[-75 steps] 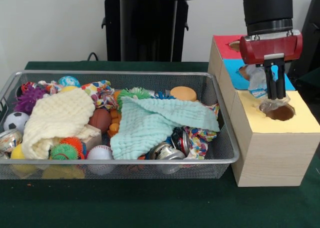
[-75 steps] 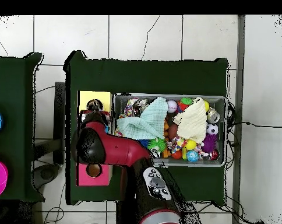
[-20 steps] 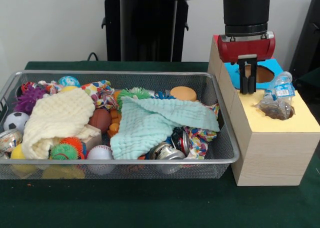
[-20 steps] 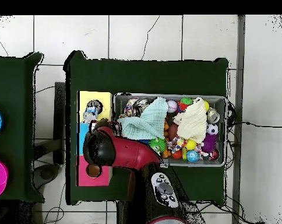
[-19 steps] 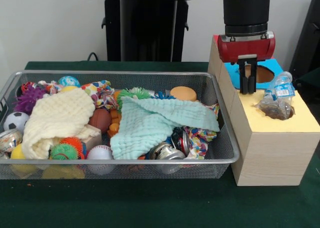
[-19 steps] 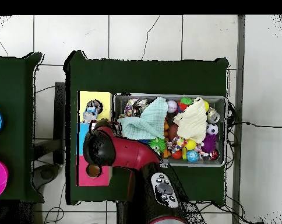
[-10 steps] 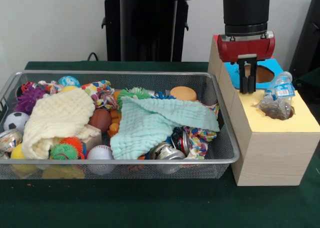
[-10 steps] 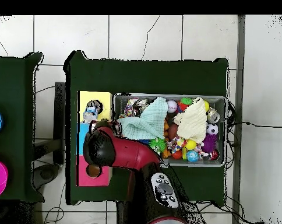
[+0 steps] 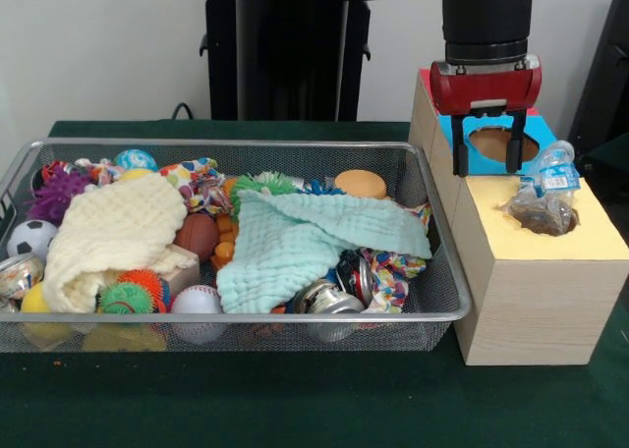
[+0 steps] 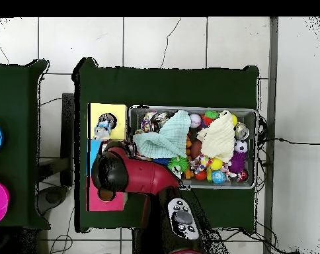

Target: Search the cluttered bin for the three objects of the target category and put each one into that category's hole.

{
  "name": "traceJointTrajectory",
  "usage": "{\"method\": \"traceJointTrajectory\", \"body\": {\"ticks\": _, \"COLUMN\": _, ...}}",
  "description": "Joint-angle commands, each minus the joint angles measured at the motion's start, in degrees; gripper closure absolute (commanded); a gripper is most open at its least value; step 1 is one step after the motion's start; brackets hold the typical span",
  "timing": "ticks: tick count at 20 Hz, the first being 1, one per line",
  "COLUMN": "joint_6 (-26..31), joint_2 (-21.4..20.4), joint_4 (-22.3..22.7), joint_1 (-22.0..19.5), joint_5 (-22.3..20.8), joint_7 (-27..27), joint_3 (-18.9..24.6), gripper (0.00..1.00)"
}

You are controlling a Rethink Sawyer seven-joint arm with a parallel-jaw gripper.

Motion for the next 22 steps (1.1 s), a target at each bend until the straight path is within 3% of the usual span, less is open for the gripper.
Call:
{"method": "traceJointTrajectory", "body": {"ticks": 1, "joint_6": 11.90, "joint_2": 1.67, "joint_4": 4.68, "joint_1": -0.31, "joint_5": -3.44, "joint_7": 4.99, "joint_3": -1.89, "gripper": 0.00}}
{"method": "traceJointTrajectory", "body": {"ticks": 12, "joint_6": 16.35, "joint_2": -1.31, "joint_4": 4.42, "joint_1": -1.22, "joint_5": -5.04, "joint_7": 3.86, "joint_3": -1.69, "gripper": 0.00}}
{"method": "traceJointTrajectory", "body": {"ticks": 22, "joint_6": 26.74, "joint_2": -9.23, "joint_4": 2.86, "joint_1": -2.28, "joint_5": -3.95, "joint_7": 4.41, "joint_3": -0.92, "gripper": 0.00}}
